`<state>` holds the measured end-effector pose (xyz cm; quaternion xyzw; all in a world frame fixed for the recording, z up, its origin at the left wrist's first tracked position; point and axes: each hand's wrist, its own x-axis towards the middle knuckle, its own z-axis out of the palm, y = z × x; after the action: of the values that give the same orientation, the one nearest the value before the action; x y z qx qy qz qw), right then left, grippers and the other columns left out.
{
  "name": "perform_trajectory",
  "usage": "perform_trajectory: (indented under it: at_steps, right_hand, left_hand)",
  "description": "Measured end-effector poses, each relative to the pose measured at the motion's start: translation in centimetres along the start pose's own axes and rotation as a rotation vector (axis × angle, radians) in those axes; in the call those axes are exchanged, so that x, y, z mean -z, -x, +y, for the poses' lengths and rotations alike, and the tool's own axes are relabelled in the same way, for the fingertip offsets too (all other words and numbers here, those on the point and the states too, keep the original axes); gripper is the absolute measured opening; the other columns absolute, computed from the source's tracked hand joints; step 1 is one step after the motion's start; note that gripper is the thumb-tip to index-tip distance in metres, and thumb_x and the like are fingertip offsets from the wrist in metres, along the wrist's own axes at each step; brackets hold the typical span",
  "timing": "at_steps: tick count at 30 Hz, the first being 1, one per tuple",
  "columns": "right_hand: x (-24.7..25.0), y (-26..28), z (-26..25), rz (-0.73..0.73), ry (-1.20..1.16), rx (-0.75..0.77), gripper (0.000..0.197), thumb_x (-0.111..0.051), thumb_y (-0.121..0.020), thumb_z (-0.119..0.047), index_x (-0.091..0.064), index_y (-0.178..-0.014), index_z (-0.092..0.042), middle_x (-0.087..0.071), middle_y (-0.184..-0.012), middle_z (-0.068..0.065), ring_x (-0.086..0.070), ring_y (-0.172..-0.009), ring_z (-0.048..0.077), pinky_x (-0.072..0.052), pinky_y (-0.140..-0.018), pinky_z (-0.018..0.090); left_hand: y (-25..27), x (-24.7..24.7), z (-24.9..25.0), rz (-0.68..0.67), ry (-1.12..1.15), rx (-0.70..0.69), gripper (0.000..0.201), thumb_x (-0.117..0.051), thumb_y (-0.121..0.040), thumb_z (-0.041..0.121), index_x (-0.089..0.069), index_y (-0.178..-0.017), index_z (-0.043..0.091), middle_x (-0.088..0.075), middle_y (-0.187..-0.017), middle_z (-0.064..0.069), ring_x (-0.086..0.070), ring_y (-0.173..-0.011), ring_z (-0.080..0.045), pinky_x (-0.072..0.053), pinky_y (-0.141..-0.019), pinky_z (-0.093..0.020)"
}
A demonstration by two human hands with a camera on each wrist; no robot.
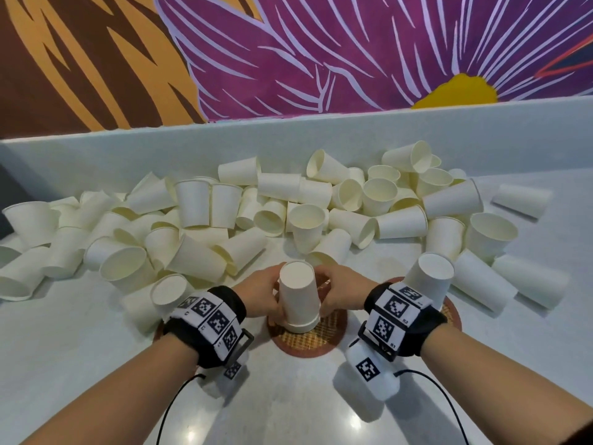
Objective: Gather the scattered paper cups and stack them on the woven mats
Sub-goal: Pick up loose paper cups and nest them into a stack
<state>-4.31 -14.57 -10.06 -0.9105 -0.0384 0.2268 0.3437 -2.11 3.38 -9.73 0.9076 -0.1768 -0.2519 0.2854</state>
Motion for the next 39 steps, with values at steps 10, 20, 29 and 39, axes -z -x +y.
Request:
perform_trajectory:
  at_steps: [10,20,29,39]
  right_hand:
    - [4.6,-2.0,-1.6,0.41,0.049,0.005,0.02,-0.068,-0.071,0.0,-0.06,-0.083,-0.015,-0.051,-0.086,0.001,-0.05,-0.083,0.018,-0.041,-0.072,0.026]
    - [3.5,-3.4,-1.3,0.331,0.333,-0.03,0.026,-0.055,-0.086,-0.007,-0.07,-0.105,-0.018,-0.045,-0.123,0.01,-0.042,-0.118,0.029,-0.038,-0.103,0.038]
    - [6.6,-3.4,-2.0,0.596,0.15,-0.095,0.041,-0.043,-0.086,0.007,-0.066,-0.116,-0.009,-0.058,-0.125,0.015,-0.055,-0.115,0.031,-0.04,-0.099,0.032]
    - [10.2,-3.1,-2.5,0.658,-0.989,-0.077,0.029,-0.046,-0.088,0.006,-0.06,-0.113,0.01,-0.06,-0.109,0.023,-0.062,-0.087,0.03,-0.059,-0.078,0.035]
  left_hand:
    - [-4.6,7.8,4.1,0.375,-0.138,-0.09,0.018,-0.068,-0.082,0.01,-0.068,-0.1,0.01,-0.067,-0.107,-0.005,-0.058,-0.089,-0.014,-0.039,-0.078,-0.019]
    - [-9.2,5.5,4.8,0.14,-0.438,-0.06,0.029,-0.06,-0.088,0.019,-0.066,-0.115,0.01,-0.065,-0.115,-0.009,-0.055,-0.101,-0.023,-0.039,-0.081,-0.025]
    - [-8.6,8.8,4.5,0.479,-0.035,-0.052,0.042,-0.054,-0.091,0.041,-0.063,-0.1,0.001,-0.065,-0.099,-0.019,-0.06,-0.094,-0.033,-0.046,-0.082,-0.035]
    - [-6.3,11.6,4.8,0.566,0.136,0.008,0.062,-0.08,-0.07,0.035,-0.043,-0.115,0.014,-0.051,-0.107,-0.005,-0.051,-0.093,-0.023,-0.041,-0.074,-0.031]
